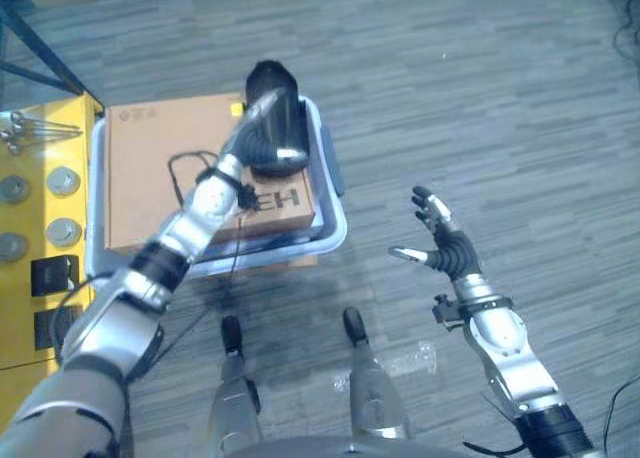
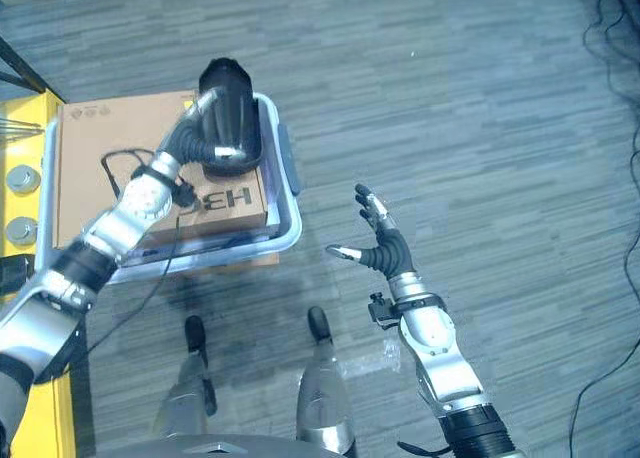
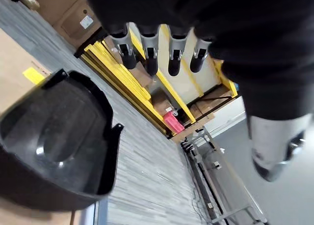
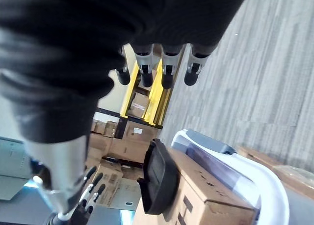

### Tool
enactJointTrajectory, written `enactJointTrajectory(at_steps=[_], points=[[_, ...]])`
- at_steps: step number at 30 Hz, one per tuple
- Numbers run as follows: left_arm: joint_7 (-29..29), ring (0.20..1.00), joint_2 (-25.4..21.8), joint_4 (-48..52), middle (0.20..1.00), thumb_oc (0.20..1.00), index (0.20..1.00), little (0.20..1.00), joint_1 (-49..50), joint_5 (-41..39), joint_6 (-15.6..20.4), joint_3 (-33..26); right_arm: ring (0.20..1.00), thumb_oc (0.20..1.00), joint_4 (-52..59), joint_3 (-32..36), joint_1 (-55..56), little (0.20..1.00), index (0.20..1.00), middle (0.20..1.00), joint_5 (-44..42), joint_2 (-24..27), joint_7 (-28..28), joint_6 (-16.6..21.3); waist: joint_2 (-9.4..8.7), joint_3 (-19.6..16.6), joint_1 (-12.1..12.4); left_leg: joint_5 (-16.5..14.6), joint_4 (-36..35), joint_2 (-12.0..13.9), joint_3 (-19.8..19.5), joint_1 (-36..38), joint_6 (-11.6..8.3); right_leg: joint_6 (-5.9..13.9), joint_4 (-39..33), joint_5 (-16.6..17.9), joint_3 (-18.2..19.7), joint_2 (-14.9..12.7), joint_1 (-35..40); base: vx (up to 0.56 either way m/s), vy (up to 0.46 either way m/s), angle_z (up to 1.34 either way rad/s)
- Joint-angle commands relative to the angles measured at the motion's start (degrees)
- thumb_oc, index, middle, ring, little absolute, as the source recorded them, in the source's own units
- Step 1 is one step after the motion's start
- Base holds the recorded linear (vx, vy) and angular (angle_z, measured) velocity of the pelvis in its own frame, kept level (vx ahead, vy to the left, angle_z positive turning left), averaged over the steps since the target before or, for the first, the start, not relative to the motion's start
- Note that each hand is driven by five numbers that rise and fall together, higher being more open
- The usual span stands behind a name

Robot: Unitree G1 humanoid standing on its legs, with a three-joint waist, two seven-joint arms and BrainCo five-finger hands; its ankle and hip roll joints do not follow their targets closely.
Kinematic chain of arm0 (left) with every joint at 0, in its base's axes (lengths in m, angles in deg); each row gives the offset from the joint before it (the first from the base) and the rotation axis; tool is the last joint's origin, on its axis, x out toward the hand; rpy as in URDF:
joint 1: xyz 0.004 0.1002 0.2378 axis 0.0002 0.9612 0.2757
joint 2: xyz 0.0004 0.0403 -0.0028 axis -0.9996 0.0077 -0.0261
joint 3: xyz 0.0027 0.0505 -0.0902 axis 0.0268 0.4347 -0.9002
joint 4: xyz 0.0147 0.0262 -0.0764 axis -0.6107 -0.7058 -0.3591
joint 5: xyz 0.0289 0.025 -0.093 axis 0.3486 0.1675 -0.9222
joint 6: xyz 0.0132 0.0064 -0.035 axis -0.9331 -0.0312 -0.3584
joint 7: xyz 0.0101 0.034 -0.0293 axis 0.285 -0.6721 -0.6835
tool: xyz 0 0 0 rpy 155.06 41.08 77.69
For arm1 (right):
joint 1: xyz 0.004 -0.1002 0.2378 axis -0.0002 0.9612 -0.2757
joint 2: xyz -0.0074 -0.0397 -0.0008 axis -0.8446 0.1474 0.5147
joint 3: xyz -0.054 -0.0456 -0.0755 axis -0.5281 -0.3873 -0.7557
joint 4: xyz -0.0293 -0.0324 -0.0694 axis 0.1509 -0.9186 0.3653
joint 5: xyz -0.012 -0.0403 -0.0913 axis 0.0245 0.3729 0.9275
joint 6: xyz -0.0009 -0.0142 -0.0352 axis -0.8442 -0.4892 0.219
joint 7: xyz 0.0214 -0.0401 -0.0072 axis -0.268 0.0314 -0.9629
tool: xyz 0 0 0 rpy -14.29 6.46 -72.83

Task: Move parts from the plastic box to the shelf.

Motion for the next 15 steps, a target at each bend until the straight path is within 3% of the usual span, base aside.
enactJointTrajectory(at_steps=[1,15], points=[[4.1,1.0,-2.71,-9.04,1.0,1.0,1.0,1.0,-11.36,-0.22,0.31,-0.65,1.0,1.0,1.52,0.24,-3.95,1.0,1.0,1.0,-1.01,-0.3,1.84,3.78,-3.37,1.9,0.72,-8.96,-0.43,-3.21,4.17,6.14,2.43,-3.27,-0.07,-1.37,-4.17,3.3,-2.19,0.03,0.017,-0.05],[13.13,1.0,-1.9,-28.28,1.0,1.0,1.0,1.0,-26.65,14.52,-7.03,4.32,1.0,1.0,2.71,-4.31,-3.66,1.0,1.0,1.0,-3.08,0.83,1.17,5.69,-3.4,4.3,-0.13,-8.4,-0.43,-2.85,4.36,4.07,1.64,-2.95,-0.07,-1.36,-4.88,3.11,-4.57,0.02,-0.004,0.01]])
